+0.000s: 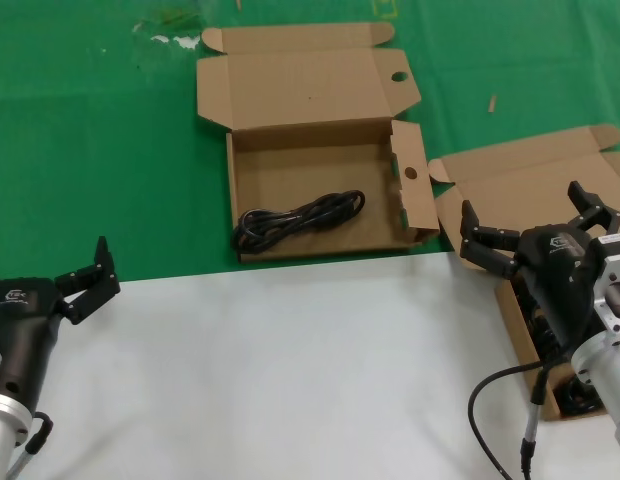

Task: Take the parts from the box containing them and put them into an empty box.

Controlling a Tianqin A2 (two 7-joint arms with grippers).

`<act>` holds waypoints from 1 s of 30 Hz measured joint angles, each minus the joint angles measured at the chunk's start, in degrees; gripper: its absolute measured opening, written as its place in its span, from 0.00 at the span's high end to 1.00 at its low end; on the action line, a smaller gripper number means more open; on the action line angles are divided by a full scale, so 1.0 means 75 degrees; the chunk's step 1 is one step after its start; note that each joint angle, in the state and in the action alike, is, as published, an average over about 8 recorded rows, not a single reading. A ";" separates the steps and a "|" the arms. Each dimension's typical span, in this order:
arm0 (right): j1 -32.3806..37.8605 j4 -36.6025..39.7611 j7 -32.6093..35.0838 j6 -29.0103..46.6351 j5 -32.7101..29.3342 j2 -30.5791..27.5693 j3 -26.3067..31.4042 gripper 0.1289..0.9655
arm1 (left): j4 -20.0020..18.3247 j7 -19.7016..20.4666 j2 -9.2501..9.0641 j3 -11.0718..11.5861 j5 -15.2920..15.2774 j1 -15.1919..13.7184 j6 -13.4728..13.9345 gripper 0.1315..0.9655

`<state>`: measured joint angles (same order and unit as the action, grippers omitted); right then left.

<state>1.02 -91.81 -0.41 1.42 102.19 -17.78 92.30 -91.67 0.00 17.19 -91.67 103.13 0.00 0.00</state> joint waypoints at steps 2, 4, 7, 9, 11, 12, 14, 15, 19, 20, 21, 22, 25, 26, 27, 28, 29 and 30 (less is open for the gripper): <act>0.0000 0.0000 0.0000 0.0000 0.0000 0.0000 0.0000 0.00 | 0.0000 0.0000 0.0000 0.0000 0.0000 0.0000 0.0000 0.00; 0.0000 0.0000 0.0000 0.0000 0.0000 0.0000 0.0000 0.00 | 0.0000 0.0000 0.0000 0.0000 0.0000 0.0000 0.0000 0.00; 0.0000 0.0000 0.0000 0.0000 0.0000 0.0000 0.0000 0.00 | 0.0000 0.0000 0.0000 0.0000 0.0000 0.0000 0.0000 0.00; 0.0000 0.0000 0.0000 0.0000 0.0000 0.0000 0.0000 0.00 | 0.0000 0.0000 0.0000 0.0000 0.0000 0.0000 0.0000 0.00; 0.0000 0.0000 0.0000 0.0000 0.0000 0.0000 0.0000 0.00 | 0.0000 0.0000 0.0000 0.0000 0.0000 0.0000 0.0000 0.00; 0.0000 0.0000 0.0000 0.0000 0.0000 0.0000 0.0000 0.00 | 0.0000 0.0000 0.0000 0.0000 0.0000 0.0000 0.0000 0.00; 0.0000 0.0000 0.0000 0.0000 0.0000 0.0000 0.0000 0.00 | 0.0000 0.0000 0.0000 0.0000 0.0000 0.0000 0.0000 0.00; 0.0000 0.0000 0.0000 0.0000 0.0000 0.0000 0.0000 0.00 | 0.0000 0.0000 0.0000 0.0000 0.0000 0.0000 0.0000 0.00; 0.0000 0.0000 0.0000 0.0000 0.0000 0.0000 0.0000 0.00 | 0.0000 0.0000 0.0000 0.0000 0.0000 0.0000 0.0000 0.00; 0.0000 0.0000 0.0000 0.0000 0.0000 0.0000 0.0000 0.00 | 0.0000 0.0000 0.0000 0.0000 0.0000 0.0000 0.0000 0.00; 0.0000 0.0000 0.0000 0.0000 0.0000 0.0000 0.0000 0.00 | 0.0000 0.0000 0.0000 0.0000 0.0000 0.0000 0.0000 0.00; 0.0000 0.0000 0.0000 0.0000 0.0000 0.0000 0.0000 0.00 | 0.0000 0.0000 0.0000 0.0000 0.0000 0.0000 0.0000 0.00; 0.0000 0.0000 0.0000 0.0000 0.0000 0.0000 0.0000 0.00 | 0.0000 0.0000 0.0000 0.0000 0.0000 0.0000 0.0000 0.00; 0.0000 0.0000 0.0000 0.0000 0.0000 0.0000 0.0000 0.00 | 0.0000 0.0000 0.0000 0.0000 0.0000 0.0000 0.0000 0.00; 0.0000 0.0000 0.0000 0.0000 0.0000 0.0000 0.0000 0.00 | 0.0000 0.0000 0.0000 0.0000 0.0000 0.0000 0.0000 0.00; 0.0000 0.0000 0.0000 0.0000 0.0000 0.0000 0.0000 0.00 | 0.0000 0.0000 0.0000 0.0000 0.0000 0.0000 0.0000 0.00; 0.0000 0.0000 0.0000 0.0000 0.0000 0.0000 0.0000 0.00 | 0.0000 0.0000 0.0000 0.0000 0.0000 0.0000 0.0000 0.00; 0.0000 0.0000 0.0000 0.0000 0.0000 0.0000 0.0000 0.00 | 0.0000 0.0000 0.0000 0.0000 0.0000 0.0000 0.0000 0.00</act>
<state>1.02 -91.81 -0.41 1.42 102.19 -17.78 92.30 -91.67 0.00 17.19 -91.67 103.13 0.00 0.00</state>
